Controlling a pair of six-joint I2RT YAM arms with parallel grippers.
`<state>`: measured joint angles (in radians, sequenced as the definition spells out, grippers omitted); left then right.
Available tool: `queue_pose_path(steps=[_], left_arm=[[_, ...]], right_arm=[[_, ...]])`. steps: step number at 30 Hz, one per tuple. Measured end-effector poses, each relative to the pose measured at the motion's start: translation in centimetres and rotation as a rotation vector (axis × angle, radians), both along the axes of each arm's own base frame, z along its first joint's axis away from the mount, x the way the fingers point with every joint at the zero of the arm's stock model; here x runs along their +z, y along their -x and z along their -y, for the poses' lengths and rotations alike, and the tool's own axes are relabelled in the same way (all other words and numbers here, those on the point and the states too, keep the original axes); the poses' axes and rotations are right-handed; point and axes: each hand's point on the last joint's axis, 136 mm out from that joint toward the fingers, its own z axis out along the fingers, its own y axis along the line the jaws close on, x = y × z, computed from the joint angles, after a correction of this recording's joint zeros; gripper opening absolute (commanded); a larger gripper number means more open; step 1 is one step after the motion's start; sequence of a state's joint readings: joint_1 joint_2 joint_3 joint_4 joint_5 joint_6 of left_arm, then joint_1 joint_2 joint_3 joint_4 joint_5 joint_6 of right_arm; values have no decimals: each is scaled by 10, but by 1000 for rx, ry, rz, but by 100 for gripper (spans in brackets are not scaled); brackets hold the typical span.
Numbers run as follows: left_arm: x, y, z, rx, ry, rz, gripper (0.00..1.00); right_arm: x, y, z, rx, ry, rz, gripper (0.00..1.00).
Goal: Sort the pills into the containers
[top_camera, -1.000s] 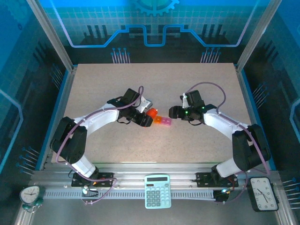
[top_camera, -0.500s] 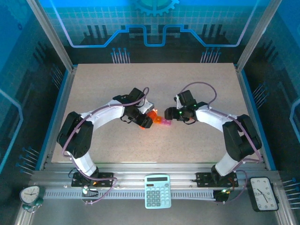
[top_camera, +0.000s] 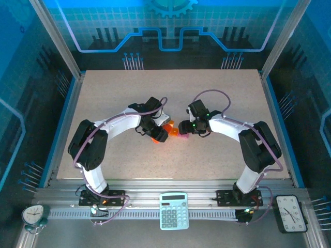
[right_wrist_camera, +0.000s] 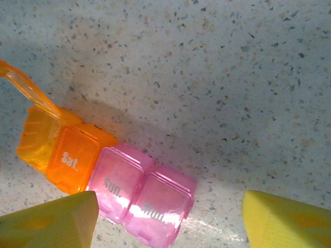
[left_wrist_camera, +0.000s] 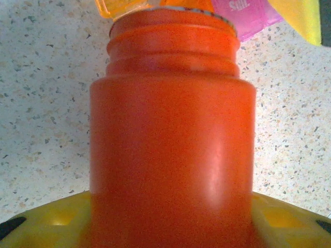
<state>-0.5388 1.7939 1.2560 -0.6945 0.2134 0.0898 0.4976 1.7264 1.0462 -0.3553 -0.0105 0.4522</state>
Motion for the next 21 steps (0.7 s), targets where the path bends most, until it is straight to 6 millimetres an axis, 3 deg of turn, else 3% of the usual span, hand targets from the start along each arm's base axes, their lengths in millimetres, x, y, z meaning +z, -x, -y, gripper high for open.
queue_pose_path(steps=[21], left_arm=[[-2,-7,0,-56,-134,-8,5]], right_arm=[[-15,3,3,6,43,-29,74]])
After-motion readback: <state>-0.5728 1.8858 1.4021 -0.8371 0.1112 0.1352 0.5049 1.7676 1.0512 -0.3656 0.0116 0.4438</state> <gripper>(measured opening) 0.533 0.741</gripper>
